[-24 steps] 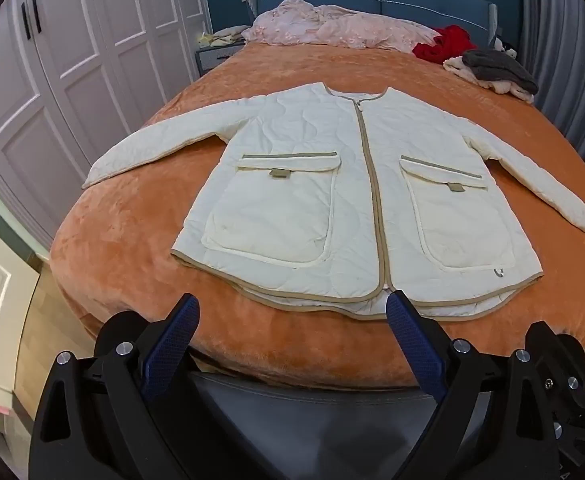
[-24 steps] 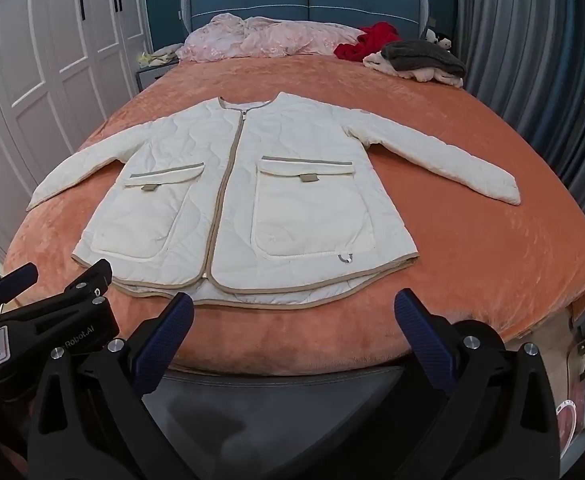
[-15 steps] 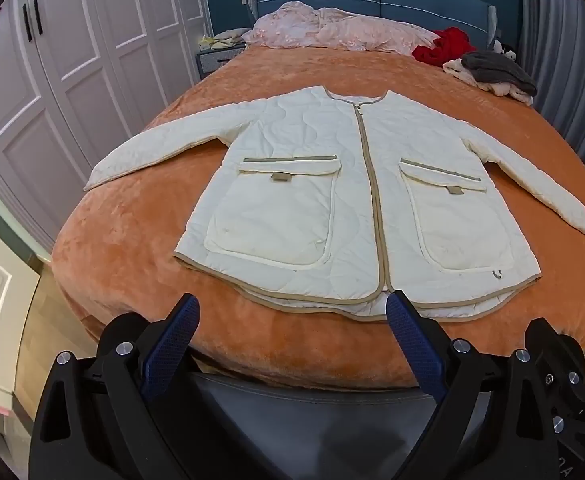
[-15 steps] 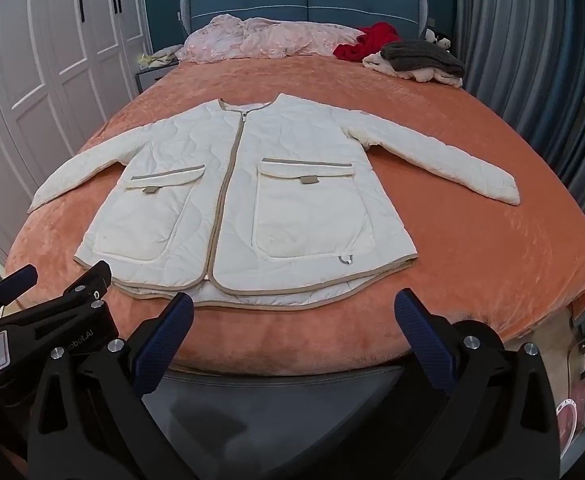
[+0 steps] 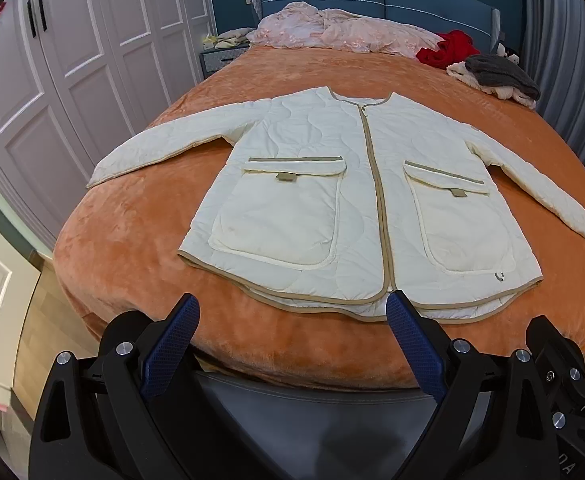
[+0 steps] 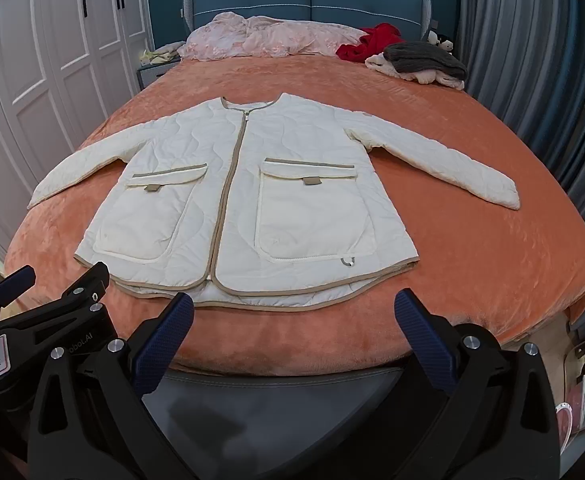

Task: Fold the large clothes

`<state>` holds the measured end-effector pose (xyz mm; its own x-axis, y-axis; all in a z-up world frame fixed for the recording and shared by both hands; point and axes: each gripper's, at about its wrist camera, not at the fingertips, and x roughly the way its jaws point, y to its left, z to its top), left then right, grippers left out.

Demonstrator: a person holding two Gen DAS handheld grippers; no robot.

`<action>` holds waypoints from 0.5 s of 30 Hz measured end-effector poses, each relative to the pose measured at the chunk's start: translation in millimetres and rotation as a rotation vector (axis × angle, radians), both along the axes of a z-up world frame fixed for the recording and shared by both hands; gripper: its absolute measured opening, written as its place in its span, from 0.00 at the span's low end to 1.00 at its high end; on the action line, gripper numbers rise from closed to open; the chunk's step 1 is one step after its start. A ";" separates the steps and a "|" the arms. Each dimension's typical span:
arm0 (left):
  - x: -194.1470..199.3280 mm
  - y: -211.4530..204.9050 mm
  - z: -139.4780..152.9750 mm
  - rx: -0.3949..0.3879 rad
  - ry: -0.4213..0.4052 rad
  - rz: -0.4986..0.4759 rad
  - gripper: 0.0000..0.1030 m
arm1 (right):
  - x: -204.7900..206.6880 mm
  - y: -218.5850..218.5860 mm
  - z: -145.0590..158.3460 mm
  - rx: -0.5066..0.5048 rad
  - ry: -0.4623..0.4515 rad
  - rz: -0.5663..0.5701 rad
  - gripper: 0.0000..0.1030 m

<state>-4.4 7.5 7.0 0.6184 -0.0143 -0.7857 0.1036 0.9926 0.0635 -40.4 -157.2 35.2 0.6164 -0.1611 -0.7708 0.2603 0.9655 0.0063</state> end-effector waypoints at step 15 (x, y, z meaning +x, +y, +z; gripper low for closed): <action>1.2 3.2 -1.8 -0.001 0.002 0.005 0.90 | 0.2 1.2 -0.7 -0.001 0.004 0.000 0.95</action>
